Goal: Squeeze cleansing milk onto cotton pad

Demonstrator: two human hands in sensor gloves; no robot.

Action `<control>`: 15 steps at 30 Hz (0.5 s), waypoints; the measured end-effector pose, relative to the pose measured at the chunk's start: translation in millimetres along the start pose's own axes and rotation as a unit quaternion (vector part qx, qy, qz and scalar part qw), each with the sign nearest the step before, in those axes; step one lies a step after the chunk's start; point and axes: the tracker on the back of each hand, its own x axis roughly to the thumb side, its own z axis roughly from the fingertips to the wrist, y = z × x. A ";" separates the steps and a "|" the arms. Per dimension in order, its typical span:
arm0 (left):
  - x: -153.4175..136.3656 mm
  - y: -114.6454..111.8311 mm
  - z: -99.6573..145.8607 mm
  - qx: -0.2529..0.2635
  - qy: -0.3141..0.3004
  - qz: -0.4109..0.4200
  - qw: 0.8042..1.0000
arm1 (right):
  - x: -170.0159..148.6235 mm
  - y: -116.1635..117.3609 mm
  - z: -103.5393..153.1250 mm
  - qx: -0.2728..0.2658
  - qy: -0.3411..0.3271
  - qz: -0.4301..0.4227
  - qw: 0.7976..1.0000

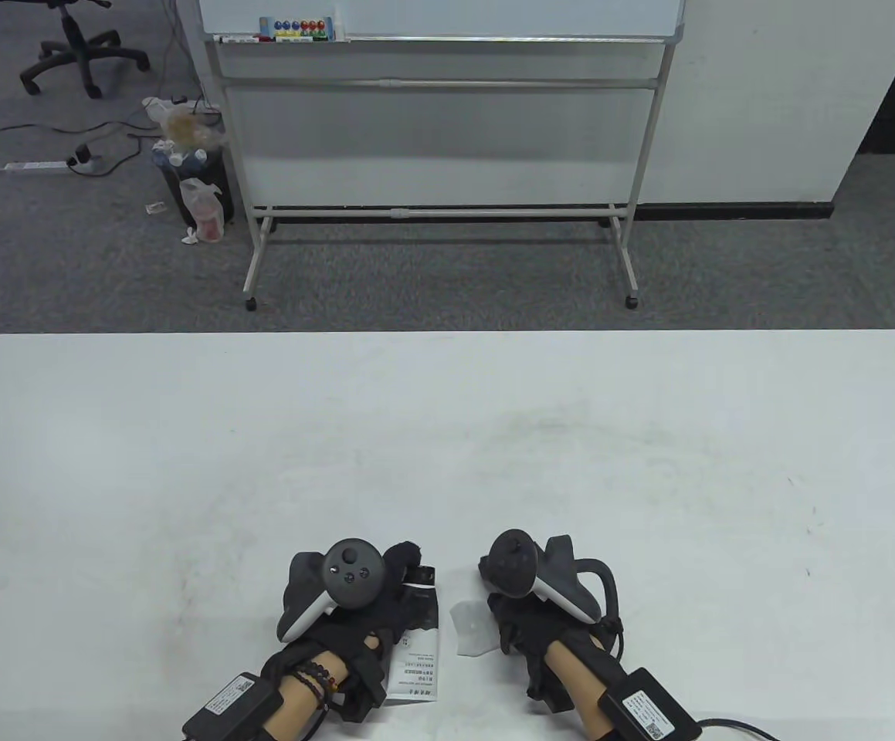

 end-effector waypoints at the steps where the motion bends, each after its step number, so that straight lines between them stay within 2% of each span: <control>1: 0.7 -2.4 -0.8 0.001 0.005 -0.002 1.000 | -2.6 -3.6 1.0 -0.008 0.003 -0.013 1.000; 5: 2.2 -10.5 -3.5 -0.018 0.010 -0.049 0.999 | -13.5 -19.1 6.9 -0.060 0.012 -0.018 0.998; 9: 4.2 -9.4 -2.8 -0.015 0.026 -0.101 0.994 | -22.3 -30.8 10.8 -0.098 0.017 -0.023 0.995; 12: 1.6 -3.2 -1.5 0.008 0.021 -0.137 0.990 | -29.0 -33.7 10.4 -0.105 0.025 -0.019 0.994; 15: -2.6 12.5 2.5 0.015 0.005 -0.110 0.994 | -34.4 -35.0 9.1 -0.104 0.029 -0.019 0.994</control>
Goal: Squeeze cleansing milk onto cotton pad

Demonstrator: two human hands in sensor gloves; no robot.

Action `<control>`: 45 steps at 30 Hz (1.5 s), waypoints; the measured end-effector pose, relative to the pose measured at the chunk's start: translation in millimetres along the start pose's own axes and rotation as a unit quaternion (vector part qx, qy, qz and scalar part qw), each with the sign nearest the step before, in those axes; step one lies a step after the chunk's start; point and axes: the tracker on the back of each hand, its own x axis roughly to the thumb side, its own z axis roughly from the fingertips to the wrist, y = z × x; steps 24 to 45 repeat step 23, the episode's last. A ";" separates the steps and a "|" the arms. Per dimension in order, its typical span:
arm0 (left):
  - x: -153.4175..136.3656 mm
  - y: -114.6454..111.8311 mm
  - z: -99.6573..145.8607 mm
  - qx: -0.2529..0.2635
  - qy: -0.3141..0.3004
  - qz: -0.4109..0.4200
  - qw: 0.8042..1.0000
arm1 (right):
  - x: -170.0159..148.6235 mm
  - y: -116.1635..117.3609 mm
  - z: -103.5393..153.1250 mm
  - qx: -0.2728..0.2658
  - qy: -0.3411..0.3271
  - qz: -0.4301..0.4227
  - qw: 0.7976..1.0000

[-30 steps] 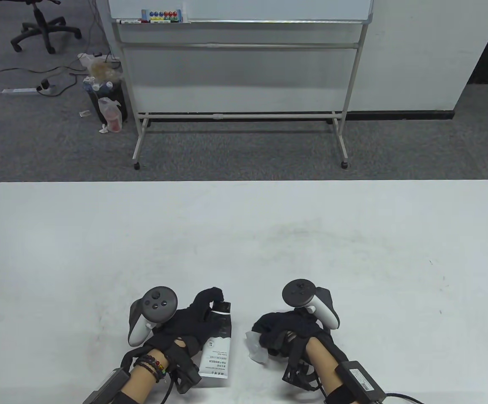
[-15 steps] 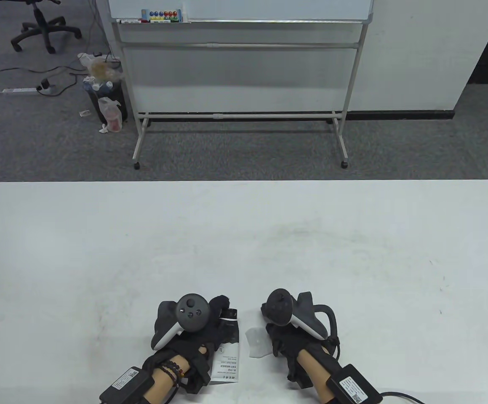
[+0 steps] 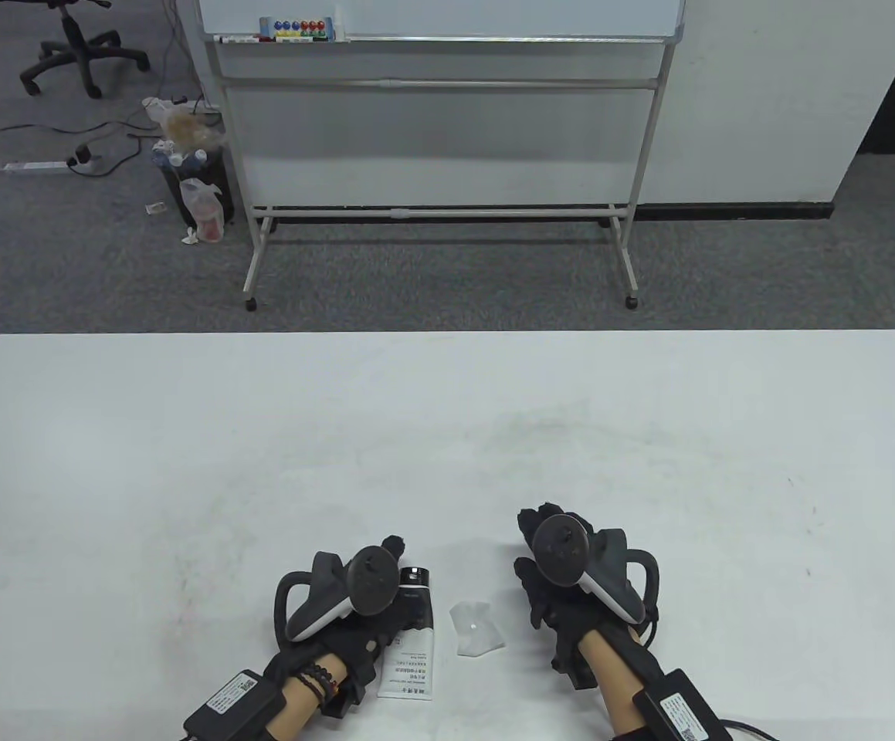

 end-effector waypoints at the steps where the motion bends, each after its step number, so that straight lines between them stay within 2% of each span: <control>1: -3.7 7.6 1.8 0.013 -0.004 0.010 1.000 | -2.1 -1.0 -0.8 -0.002 0.003 0.004 1.000; 6: -34.0 32.4 7.6 0.053 -0.030 0.004 0.998 | -11.1 -3.4 -3.8 -0.005 0.011 -0.003 1.000; 12: -67.1 37.7 7.8 0.056 -0.007 0.046 0.997 | -17.8 0.0 -7.3 0.006 0.018 -0.013 1.000; 14: -71.2 36.8 6.6 0.054 -0.017 0.052 0.997 | -18.9 1.7 -7.7 0.012 0.020 -0.008 1.000; 20: -72.2 29.4 5.3 0.046 -0.028 0.041 0.998 | -18.3 2.0 -6.0 0.018 0.018 -0.011 1.000; 45: -69.8 29.2 4.4 0.043 -0.030 0.036 0.998 | -14.8 2.3 -5.0 0.020 0.011 -0.009 1.000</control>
